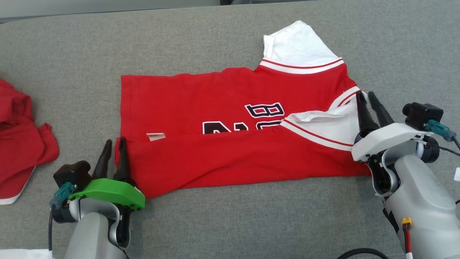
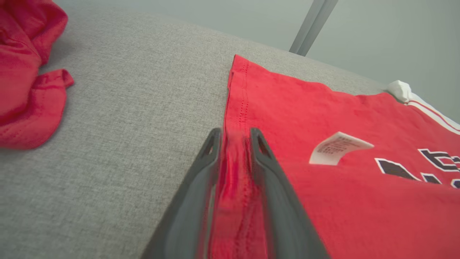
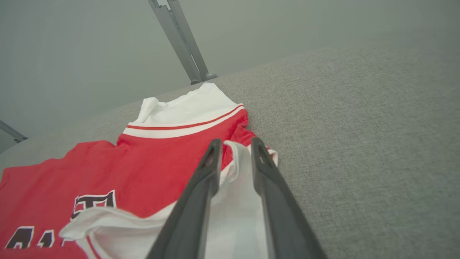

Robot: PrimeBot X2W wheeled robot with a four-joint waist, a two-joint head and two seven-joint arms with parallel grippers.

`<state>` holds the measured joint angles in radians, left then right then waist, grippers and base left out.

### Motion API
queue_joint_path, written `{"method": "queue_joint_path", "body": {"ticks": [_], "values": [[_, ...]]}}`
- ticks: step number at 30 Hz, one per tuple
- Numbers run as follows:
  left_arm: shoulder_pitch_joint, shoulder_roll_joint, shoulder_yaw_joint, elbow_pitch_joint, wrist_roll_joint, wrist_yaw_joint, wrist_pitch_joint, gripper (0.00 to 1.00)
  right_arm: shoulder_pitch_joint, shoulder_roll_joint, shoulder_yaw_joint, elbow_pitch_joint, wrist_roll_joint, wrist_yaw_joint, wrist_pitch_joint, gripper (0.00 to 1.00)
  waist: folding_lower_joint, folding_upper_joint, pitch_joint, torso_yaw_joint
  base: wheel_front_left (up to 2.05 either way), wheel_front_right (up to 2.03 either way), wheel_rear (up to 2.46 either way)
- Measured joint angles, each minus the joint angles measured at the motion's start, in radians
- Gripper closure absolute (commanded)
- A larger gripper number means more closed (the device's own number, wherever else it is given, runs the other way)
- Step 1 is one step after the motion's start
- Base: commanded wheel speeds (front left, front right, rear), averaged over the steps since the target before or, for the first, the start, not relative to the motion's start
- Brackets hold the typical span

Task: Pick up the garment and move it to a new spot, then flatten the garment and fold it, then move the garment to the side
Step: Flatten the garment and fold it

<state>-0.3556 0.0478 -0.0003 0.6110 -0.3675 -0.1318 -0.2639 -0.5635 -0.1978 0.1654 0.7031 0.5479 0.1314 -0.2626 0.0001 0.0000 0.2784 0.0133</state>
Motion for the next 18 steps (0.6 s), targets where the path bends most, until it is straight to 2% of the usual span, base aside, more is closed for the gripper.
{"method": "queue_joint_path", "body": {"ticks": [4, 10, 18], "values": [[0.011, 0.0, 0.007, -0.031, 0.002, 0.005, 0.0, 0.0, 0.021, 0.006, -0.041, -0.059, -0.014, 0.0, 0.0, 0.0, 0.0, 0.0, -0.004, -0.002, 0.0, 0.0, 0.0], [0.111, 0.0, 0.012, -0.104, 0.012, 0.025, 0.0, 0.0, 0.154, 0.007, -0.09, -0.145, -0.044, 0.0, 0.0, 0.0, 0.0, 0.0, -0.042, -0.005, 0.0, 0.0, 0.0], [0.236, 0.0, -0.007, -0.15, 0.012, 0.041, 0.0, 0.0, 0.329, 0.025, -0.072, -0.161, -0.045, 0.0, 0.0, 0.0, 0.0, 0.0, -0.109, -0.014, 0.0, 0.0, 0.0]]}}
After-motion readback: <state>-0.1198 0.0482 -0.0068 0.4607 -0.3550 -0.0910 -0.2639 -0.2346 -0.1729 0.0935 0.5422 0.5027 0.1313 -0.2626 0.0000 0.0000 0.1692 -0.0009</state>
